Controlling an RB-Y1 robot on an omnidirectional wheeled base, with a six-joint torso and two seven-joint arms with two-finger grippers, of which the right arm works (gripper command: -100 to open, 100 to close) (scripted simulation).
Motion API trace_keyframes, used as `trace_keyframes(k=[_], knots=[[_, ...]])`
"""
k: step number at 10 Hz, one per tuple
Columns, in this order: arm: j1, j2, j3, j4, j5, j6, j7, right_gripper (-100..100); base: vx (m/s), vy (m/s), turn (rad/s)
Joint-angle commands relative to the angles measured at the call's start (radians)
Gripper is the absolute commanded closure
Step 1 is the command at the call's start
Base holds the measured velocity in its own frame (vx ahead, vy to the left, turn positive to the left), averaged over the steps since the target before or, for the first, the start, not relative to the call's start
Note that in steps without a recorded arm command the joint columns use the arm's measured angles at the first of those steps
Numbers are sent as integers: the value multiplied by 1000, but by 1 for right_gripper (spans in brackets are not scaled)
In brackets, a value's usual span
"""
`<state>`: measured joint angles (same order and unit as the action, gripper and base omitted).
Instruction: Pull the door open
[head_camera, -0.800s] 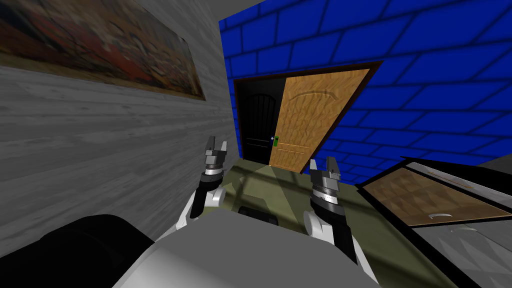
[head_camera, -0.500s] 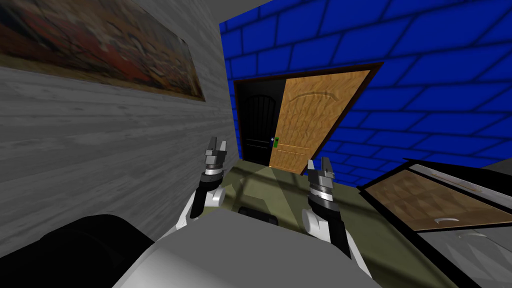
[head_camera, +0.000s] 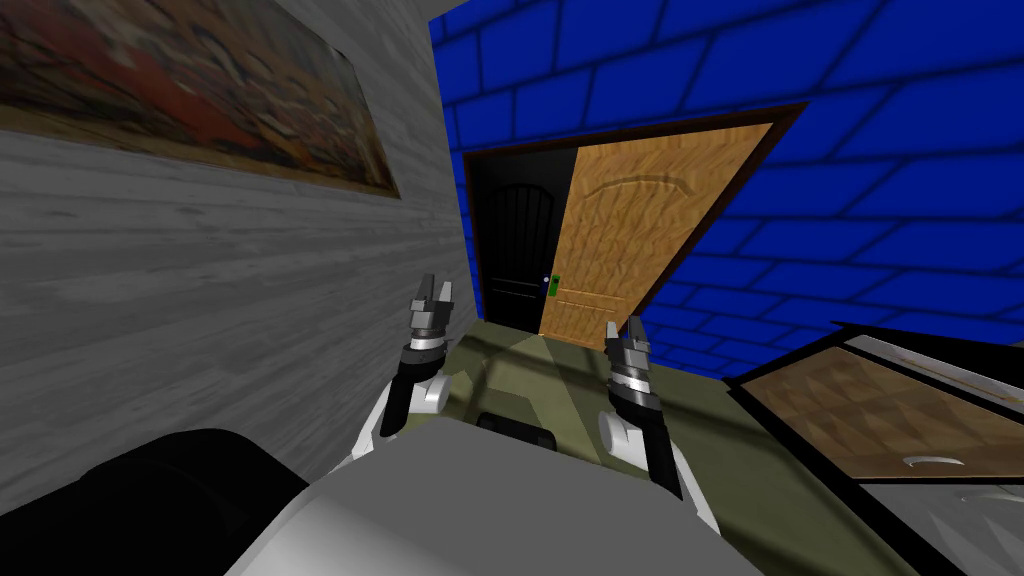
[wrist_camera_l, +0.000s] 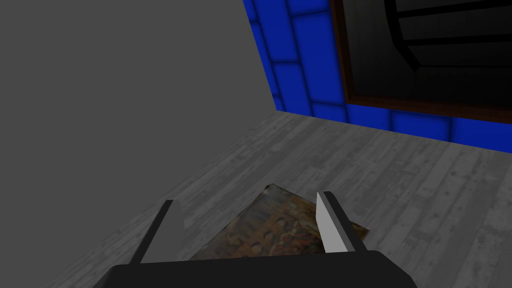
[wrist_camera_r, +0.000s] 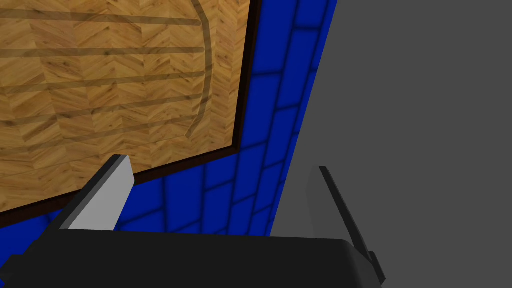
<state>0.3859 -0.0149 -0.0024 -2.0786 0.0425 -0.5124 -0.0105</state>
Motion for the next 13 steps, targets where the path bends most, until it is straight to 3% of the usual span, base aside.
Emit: trace_keyframes(k=[1,7,8,11,12,13], knots=[[-29,-7,-5,40,-6,8,2,-100,83,5,7],[-140,-36,-27,228,-33,3,7,-100,100,9,10],[-140,-36,-27,233,-33,3,7,-100,58,3,3],[-204,-50,-39,332,-49,1,11,-100,65,4,10],[-204,-50,-39,346,-49,1,11,-100,72,-3,6],[-225,-55,-43,383,-54,0,12,-100,70,1,5]])
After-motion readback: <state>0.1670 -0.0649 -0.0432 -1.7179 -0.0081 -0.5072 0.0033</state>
